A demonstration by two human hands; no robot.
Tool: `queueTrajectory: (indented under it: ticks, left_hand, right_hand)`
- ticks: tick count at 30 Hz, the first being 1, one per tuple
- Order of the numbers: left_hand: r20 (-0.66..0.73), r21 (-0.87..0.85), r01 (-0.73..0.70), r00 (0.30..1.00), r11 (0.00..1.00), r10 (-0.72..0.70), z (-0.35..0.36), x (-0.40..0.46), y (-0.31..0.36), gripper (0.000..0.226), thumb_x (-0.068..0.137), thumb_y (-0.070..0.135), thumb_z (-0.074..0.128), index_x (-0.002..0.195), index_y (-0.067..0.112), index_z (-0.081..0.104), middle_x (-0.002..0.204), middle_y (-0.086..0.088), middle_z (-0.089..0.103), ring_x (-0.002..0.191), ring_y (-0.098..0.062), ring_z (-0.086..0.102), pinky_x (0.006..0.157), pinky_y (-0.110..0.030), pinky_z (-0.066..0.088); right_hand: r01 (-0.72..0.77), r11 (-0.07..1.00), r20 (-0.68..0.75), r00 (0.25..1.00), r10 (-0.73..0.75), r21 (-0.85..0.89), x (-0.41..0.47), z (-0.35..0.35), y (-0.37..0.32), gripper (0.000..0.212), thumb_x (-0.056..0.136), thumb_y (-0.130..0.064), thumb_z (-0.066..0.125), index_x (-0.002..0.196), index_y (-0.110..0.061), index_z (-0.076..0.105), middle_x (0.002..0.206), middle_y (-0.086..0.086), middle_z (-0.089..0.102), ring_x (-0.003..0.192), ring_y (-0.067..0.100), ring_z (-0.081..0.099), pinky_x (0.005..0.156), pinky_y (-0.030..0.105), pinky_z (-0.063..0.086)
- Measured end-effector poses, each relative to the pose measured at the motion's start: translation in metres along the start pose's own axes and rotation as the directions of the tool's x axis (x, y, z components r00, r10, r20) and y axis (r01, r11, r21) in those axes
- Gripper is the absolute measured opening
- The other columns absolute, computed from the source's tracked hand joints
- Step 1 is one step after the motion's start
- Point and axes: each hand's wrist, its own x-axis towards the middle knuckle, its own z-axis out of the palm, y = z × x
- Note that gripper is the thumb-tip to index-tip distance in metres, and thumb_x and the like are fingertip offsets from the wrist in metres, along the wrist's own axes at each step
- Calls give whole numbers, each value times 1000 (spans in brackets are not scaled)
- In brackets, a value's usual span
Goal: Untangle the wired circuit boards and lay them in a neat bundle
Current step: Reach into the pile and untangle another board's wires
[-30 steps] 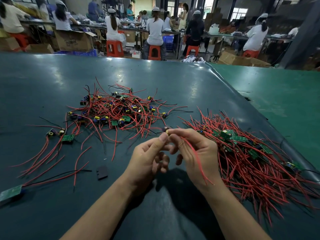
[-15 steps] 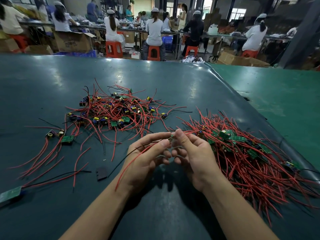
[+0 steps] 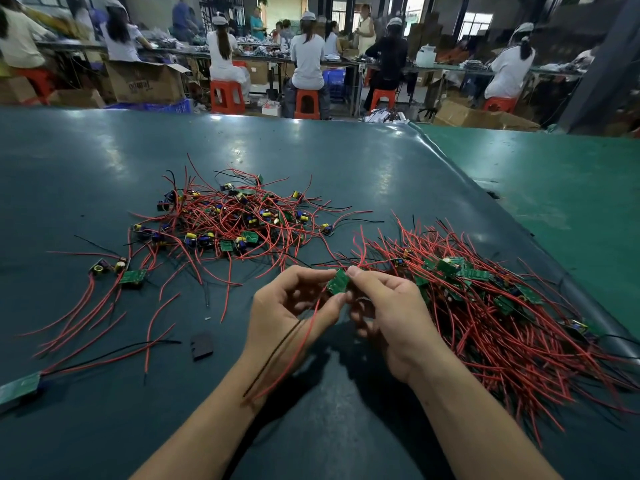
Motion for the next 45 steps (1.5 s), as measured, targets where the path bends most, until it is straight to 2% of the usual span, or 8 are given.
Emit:
queueTrajectory:
  ticks: [3,8,15,19,38,41,43,45]
  left_hand:
    - [-32,24,15,999,1000,-14,0,0,-1,19,75,-8,75,86,7,71,78,-7,75,70,-21,70,70,-32,57]
    - [-11,71,-60,998,996,61,2,-1,-2,16,68,2,77,82,6,71,71,5,71,62,-7,66,66,-17,52]
    - [90,152,-366,930,918,356,0,-4,-4,15,69,8,75,81,2,69,70,-3,62,55,-21,62,56,-33,52]
    - [115,186,-467,884,865,453,0,-7,0,14,69,8,76,77,-1,68,70,-6,61,52,-19,60,51,-32,49]
    - [149,249,-561,828,789,541,-3,-17,7,13,67,6,75,74,-1,66,72,-3,62,53,-11,58,54,-21,47]
    - [80,250,-531,844,809,530,-4,-16,6,12,68,5,74,77,-1,68,75,-6,64,56,-15,62,54,-27,50]
    - [41,280,-509,853,814,520,-4,-14,4,13,70,3,75,82,-1,70,79,-6,66,59,-17,64,57,-29,53]
    - [3,291,-478,867,829,499,-4,-11,1,17,71,2,77,87,0,71,82,-6,67,62,-18,66,60,-31,55]
  right_hand:
    - [77,997,-21,997,-77,-3,2,-1,-1,18,88,-15,66,74,-16,78,55,-1,50,43,9,39,46,19,30]
    - [116,993,-68,991,-115,12,7,-4,-1,30,93,-12,60,68,-13,77,49,-7,47,36,5,33,36,13,24]
    - [171,974,-173,974,-145,146,16,-18,-7,26,95,-5,56,73,-2,71,49,-5,45,35,5,30,34,13,23]
    - [181,964,-206,968,-141,192,20,-22,-8,26,94,-4,55,73,-1,69,49,-5,45,36,4,31,33,13,23]
    - [209,956,-330,935,-134,205,28,-27,-9,30,98,-7,48,73,0,64,49,-3,41,36,5,32,34,14,23]
    - [179,945,-273,957,-103,272,27,-31,-13,32,101,-16,47,80,-1,65,54,-1,44,36,5,33,33,14,22]
    - [62,966,-136,990,-28,252,23,-30,-17,38,99,-32,49,84,-2,67,55,-2,47,35,4,33,31,13,21]
    - [-40,993,55,998,34,115,14,-24,-16,43,87,-45,59,84,-3,69,55,-2,51,34,3,32,31,12,20]
